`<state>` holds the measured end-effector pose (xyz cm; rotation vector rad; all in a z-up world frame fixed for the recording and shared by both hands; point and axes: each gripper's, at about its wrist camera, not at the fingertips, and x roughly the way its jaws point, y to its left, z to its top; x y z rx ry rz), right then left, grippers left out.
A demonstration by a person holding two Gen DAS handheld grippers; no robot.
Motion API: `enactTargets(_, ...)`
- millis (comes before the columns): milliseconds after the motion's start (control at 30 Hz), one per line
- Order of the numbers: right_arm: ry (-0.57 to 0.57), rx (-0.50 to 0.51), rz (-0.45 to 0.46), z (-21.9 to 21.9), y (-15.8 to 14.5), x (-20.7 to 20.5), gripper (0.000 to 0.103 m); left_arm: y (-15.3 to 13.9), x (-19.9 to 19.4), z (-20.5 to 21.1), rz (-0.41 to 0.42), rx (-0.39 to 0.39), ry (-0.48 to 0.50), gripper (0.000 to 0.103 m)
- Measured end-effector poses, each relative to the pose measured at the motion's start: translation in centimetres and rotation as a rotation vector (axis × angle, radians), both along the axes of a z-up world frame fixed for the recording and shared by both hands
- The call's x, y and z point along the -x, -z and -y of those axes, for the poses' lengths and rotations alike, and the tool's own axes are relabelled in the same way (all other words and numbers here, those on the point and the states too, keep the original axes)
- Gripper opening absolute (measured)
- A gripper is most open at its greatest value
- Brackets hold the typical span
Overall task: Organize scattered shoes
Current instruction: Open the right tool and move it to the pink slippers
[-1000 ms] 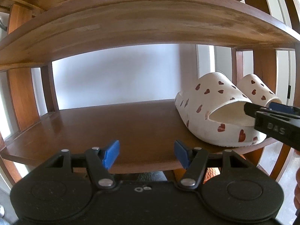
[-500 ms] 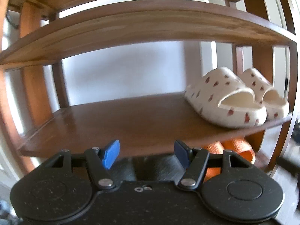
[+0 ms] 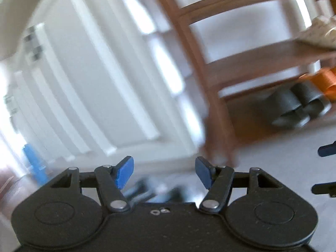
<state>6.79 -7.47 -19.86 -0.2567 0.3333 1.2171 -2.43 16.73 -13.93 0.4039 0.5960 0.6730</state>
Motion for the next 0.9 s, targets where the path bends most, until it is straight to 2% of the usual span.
enactTargets(67, -0.080, 0.037, -0.021, -3.1, -0.3, 1.5, 0.060, -0.2, 1.8, -1.4, 0.021, 0.012, -0.030, 0.065)
enactTargets(133, -0.157, 0.091, -0.052, -6.7, -0.5, 3.2, 0.053, -0.2, 3.3, -2.5, 0.034, 0.018, -0.041, 0.065)
enactTargets(200, -0.220, 0.155, -0.088, -9.5, -0.6, 4.9, 0.034, -0.1, 5.1, -3.5, 0.039, -0.001, -0.026, 0.065)
enactTargets(267, -0.281, 0.217, -0.148, -12.2, -0.5, 6.7, 0.026, -0.1, 6.3, -4.4, 0.061, -0.005, -0.017, 0.065)
enactTargets(367, -0.299, 0.272, -0.235, -15.4, -0.1, 8.4, 0.026, -0.7, 7.2, -6.3, 0.114, 0.007, -0.028, 0.065)
enactTargets(467, -0.251, 0.302, -0.430, -20.9, 1.0, 10.8, 0.031, -1.1, 8.1, -8.1, 0.170, 0.053, -0.062, 0.065)
enactTargets(567, -0.156, 0.305, -0.508, -25.4, 2.7, 12.8, 0.049, -1.3, 9.6, -9.7, 0.217, 0.100, -0.103, 0.065)
enactTargets(633, -0.088, 0.303, -0.569, -27.7, 3.8, 13.7, 0.048, -1.2, 10.6, -10.4, 0.230, 0.116, -0.119, 0.065)
enactTargets(767, 0.138, 0.258, -0.691, -29.9, 5.7, 13.9, 0.050, -0.7, 12.1, -11.3, 0.236, 0.124, -0.137, 0.065)
enactTargets(867, 0.237, 0.233, -0.748, -31.2, 7.1, 13.7, 0.053, -0.2, 12.6, -12.1, 0.235, 0.147, -0.157, 0.065)
enactTargets(900, 0.249, 0.236, -0.740, -31.7, 7.5, 13.7, 0.053, 0.1, 12.7, -12.3, 0.232, 0.154, -0.163, 0.065)
